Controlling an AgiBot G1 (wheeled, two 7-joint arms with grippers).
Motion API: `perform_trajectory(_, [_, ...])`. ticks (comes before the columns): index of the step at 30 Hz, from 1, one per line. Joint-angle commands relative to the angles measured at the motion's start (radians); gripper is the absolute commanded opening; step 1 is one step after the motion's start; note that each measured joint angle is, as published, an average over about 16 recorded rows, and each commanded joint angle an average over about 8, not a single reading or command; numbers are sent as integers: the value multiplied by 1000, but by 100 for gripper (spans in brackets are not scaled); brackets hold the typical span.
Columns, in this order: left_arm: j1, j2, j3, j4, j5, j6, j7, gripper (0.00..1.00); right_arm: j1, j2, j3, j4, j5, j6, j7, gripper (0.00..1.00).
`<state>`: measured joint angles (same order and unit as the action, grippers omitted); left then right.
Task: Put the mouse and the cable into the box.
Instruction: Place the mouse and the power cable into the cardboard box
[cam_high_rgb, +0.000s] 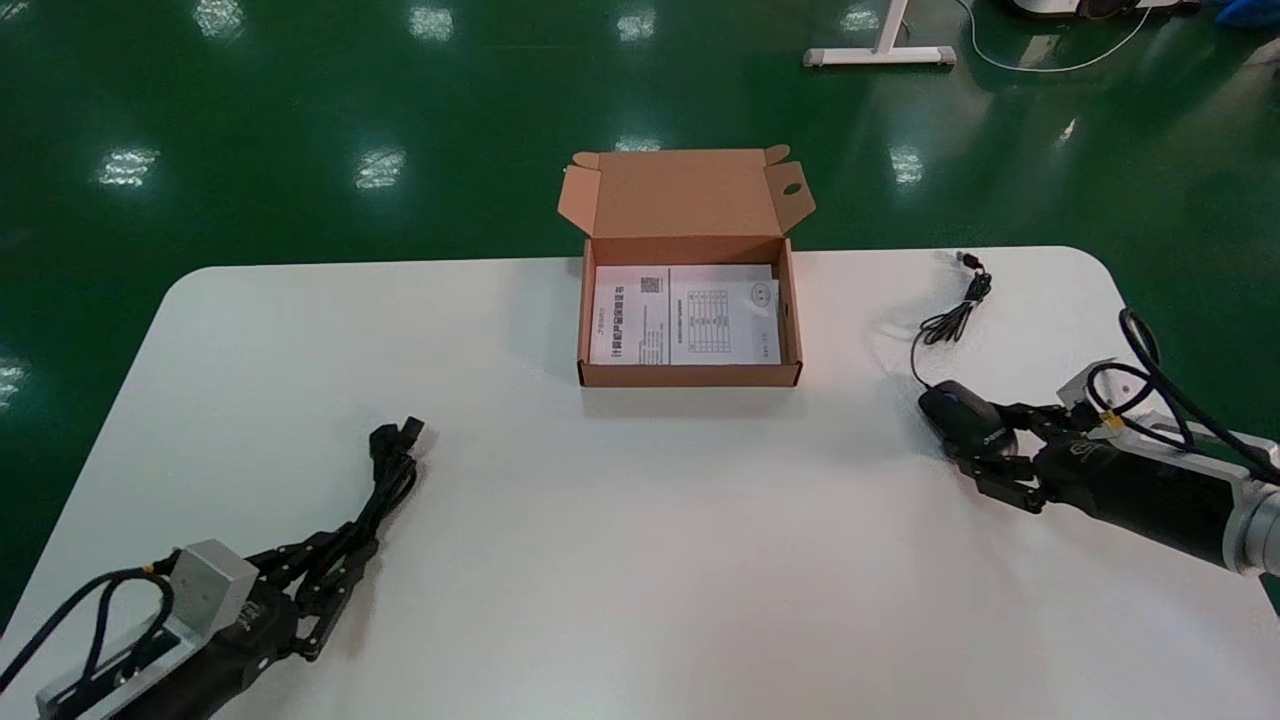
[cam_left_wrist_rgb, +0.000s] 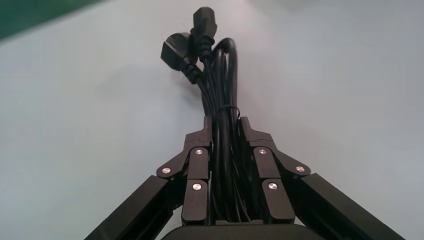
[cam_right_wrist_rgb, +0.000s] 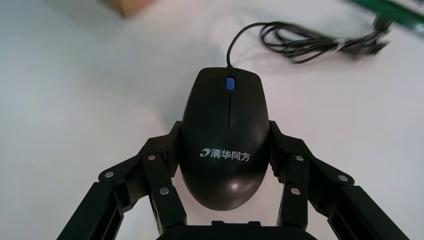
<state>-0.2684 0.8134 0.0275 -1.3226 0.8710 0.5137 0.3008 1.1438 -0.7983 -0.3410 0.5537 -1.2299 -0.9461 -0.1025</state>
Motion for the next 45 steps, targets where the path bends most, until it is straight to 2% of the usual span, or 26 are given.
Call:
perform_trajectory(1, [-6,6,-12,-4,-4,-6,11,0,-3,0,7,12,8,6,-7,0])
perform_trajectory(11, [-94,55,-57,-19,-13,-5,89,0,67,-11,39,54,19,93,-19,0])
perform_trajectory(20, [-253,157,-9,-13,69,-30,215,0,241,-65,39,17,-5,117,-88,0])
perform_trajectory(24, [-320,206,20,3,94,-37,245,0,317,-96,33,-15,-12,83,-134,0])
perform_trajectory(31, [-385,283,40,33,104,-49,278,0,398,-133,6,-52,-24,-33,-198,0])
perform_trajectory(37, [-391,295,32,49,96,-27,299,0,460,-155,-15,-68,-41,-102,-243,0])
perform_trajectory(45, [-370,292,7,67,76,-5,317,0,544,-186,-66,-107,-99,-184,-250,0])
